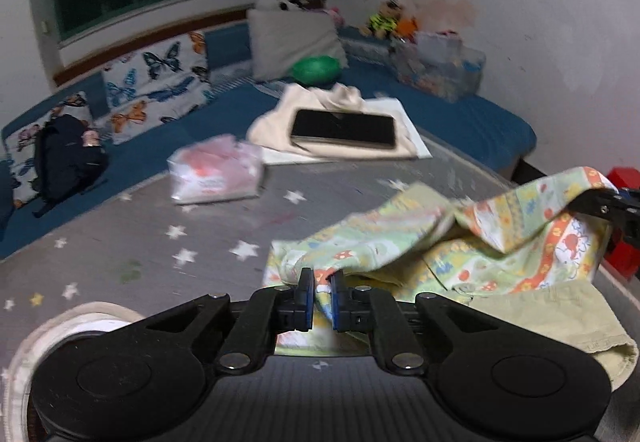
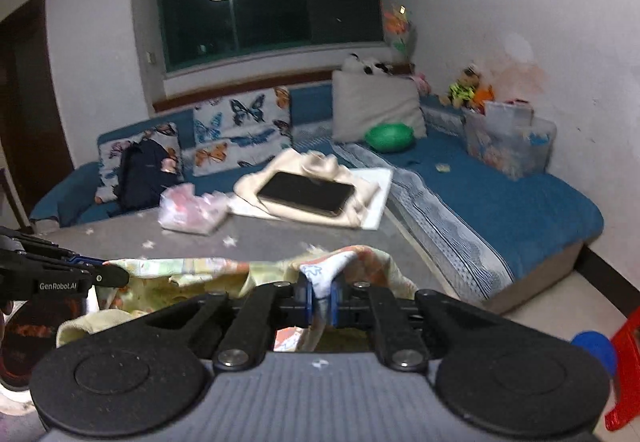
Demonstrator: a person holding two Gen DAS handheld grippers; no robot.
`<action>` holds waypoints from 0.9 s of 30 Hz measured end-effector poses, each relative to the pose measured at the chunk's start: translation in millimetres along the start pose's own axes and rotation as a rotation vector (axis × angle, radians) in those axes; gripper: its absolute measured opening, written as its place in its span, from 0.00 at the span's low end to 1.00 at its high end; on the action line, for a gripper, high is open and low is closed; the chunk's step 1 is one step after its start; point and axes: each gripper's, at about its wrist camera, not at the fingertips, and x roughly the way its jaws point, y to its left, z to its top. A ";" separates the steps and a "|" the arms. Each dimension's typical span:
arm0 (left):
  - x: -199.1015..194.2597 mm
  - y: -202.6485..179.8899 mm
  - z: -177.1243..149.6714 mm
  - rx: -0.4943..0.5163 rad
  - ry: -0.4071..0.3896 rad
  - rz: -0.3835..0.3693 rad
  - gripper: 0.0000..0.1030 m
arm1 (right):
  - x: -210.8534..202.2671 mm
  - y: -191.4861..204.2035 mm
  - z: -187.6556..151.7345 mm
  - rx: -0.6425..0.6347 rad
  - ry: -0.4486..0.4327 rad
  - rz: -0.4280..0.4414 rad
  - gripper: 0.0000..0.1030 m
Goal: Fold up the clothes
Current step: 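Lift the shirt with both grippers and shake it out in the air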
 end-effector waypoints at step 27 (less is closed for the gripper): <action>-120.0 80.7 19.9 -0.082 -0.181 0.150 0.08 | -37.3 104.6 70.2 -0.142 -0.213 0.147 0.06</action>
